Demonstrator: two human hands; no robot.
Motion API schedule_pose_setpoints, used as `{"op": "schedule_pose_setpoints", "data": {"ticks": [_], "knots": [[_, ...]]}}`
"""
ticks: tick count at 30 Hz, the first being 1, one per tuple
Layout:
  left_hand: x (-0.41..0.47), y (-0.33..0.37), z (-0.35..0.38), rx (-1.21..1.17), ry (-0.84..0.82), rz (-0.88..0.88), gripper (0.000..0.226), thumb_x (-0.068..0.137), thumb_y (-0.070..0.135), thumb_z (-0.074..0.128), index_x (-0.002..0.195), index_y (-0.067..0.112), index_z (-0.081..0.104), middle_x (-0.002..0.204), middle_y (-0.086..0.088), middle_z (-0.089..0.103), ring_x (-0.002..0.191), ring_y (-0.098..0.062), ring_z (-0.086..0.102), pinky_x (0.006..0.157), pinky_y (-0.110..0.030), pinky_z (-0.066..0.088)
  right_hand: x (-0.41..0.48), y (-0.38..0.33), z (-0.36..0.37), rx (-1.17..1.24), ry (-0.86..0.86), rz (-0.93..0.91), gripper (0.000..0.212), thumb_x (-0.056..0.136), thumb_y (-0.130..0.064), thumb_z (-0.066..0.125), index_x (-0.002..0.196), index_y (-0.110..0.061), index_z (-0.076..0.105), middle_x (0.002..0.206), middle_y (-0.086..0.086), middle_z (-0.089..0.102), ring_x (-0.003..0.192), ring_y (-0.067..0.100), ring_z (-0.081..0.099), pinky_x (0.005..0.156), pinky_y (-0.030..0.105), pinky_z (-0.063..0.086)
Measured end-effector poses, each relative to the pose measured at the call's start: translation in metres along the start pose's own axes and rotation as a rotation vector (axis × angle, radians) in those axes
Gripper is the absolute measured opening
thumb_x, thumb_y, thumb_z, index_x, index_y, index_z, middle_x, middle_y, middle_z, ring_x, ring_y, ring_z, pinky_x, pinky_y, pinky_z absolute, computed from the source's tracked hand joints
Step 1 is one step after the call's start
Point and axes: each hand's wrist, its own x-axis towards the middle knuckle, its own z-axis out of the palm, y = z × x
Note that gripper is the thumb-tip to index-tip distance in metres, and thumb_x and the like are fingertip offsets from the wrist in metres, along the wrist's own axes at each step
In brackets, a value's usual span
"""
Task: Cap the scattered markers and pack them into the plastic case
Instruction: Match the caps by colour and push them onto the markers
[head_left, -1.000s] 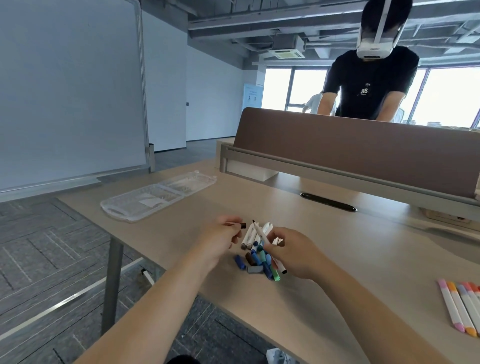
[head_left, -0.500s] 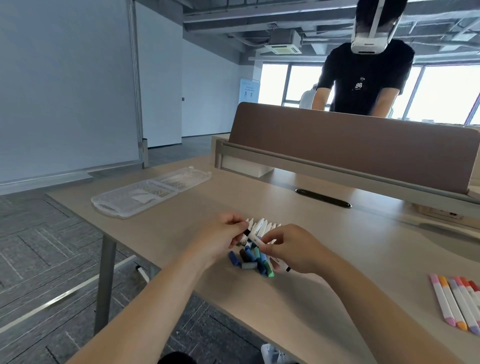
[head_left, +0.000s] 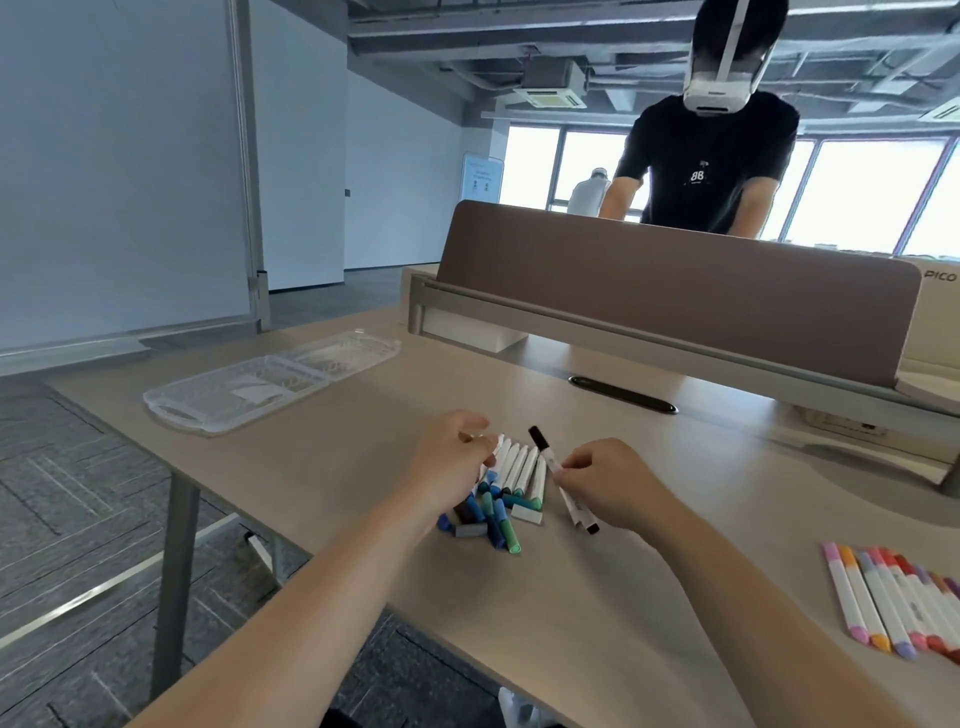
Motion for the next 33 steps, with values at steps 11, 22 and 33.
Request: {"op": "schedule_pose_setpoints", "data": {"ticks": [11,22,33], "knots": [[0.002,0.001,0.02,0.02,-0.045,0.002,0.015,0.094,0.015,0.056,0.084,0.02,0.067,0.062,0.007,0.065,0.053,-0.013,0.046,0.052,-0.023,0.038,0.028,0.005,0.027,-0.167,0.082,0.198,0.029,0.084,-0.011,0.06,0.06,-0.013,0.043,0.059,0.002,0.042,0.049,0.016,0.037,0.043,0.025,0.026],[0.001,0.0,0.015,0.078,-0.048,-0.021,0.013,0.094,0.021,0.056,0.089,0.021,0.068,0.072,0.006,0.067,0.058,-0.011,0.049,0.06,-0.026,0.04,0.037,0.013,0.028,-0.354,0.079,0.182,0.019,0.083,0.001,0.054,0.072,-0.016,0.054,0.072,0.002,0.05,0.074,0.026,0.054,0.067,0.029,0.046],[0.0,0.006,0.003,0.55,-0.167,0.098,0.009,0.09,0.023,0.062,0.092,0.022,0.071,0.086,0.011,0.065,0.071,0.0,0.056,0.056,-0.016,0.037,0.049,-0.015,0.042,-0.363,-0.011,0.132,0.027,0.083,-0.003,0.059,0.064,-0.013,0.043,0.066,0.002,0.046,0.055,0.014,0.042,0.055,0.027,0.039]]}}
